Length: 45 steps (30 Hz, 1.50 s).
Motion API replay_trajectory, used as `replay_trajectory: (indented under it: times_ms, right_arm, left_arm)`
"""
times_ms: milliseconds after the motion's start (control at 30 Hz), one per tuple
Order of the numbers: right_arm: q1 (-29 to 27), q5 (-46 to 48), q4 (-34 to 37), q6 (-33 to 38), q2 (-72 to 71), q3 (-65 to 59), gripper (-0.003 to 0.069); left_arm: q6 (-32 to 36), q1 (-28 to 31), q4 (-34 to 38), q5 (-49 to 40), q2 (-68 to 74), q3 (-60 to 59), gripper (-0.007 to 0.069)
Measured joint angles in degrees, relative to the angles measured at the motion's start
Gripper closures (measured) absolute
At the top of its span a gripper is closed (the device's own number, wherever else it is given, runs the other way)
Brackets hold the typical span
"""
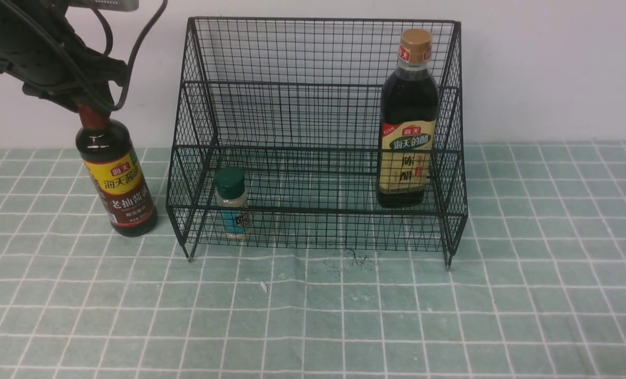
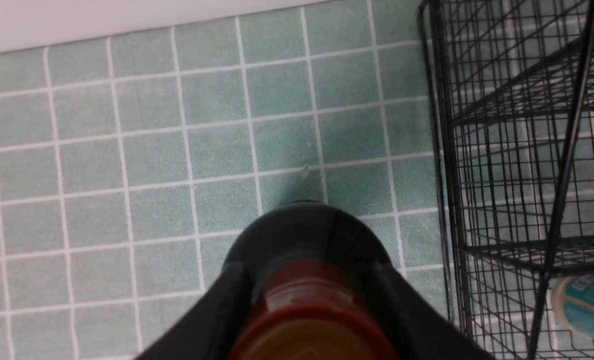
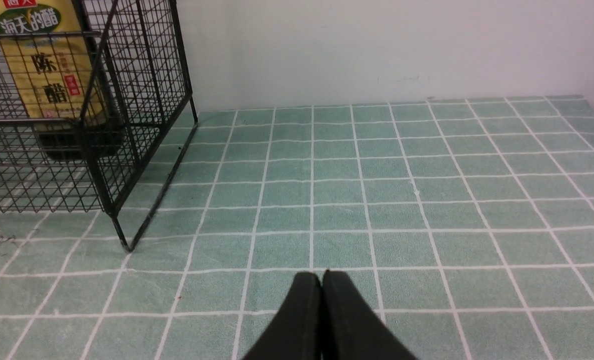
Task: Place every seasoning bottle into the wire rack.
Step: Use the left arm to grab the condiment bottle closest to it, then use the left arm to put the condiment bottle back on the shelf
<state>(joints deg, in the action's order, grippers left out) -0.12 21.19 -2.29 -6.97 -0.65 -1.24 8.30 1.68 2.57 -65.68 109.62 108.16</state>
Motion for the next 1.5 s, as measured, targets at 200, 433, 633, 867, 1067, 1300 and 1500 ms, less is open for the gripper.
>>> replay_trajectory:
  times_ms: [200, 433, 633, 867, 1067, 1300, 1500]
  right_arm:
    - [0.0, 0.0, 0.0, -0.06, 0.0, 0.0, 0.0673]
    - [0.0, 0.0, 0.0, -0.29, 0.0, 0.0, 0.0673]
    - [0.0, 0.0, 0.0, -0.41, 0.0, 0.0, 0.0673]
    - [0.0, 0.0, 0.0, -0.41, 0.0, 0.0, 0.0673]
    - [0.0, 0.0, 0.0, -0.45, 0.0, 0.0, 0.0673]
    - [0.0, 0.0, 0.0, -0.45, 0.0, 0.0, 0.0673]
    - [0.0, 0.0, 0.0, -0.45, 0.0, 0.0, 0.0673]
  left_arm:
    - [0.05, 0.0, -0.87, -4.22, -0.36, 3.04, 0.0358]
    - [0.05, -0.54, -1.35, -7.94, -5.86, 14.58, 0.0358]
    - [-0.93, -3.98, -0.67, -8.23, -7.78, 21.45, 0.0358]
    - [-1.56, -10.91, 0.02, -6.34, -7.78, 24.0, 0.0358]
    - [-2.04, -14.64, 0.75, -3.76, -6.82, 24.05, 0.0358]
    - [-2.04, -15.37, 1.49, -0.19, -4.44, 24.05, 0.0358]
    - [-2.04, -15.37, 1.49, 2.2, -1.88, 24.05, 0.0358]
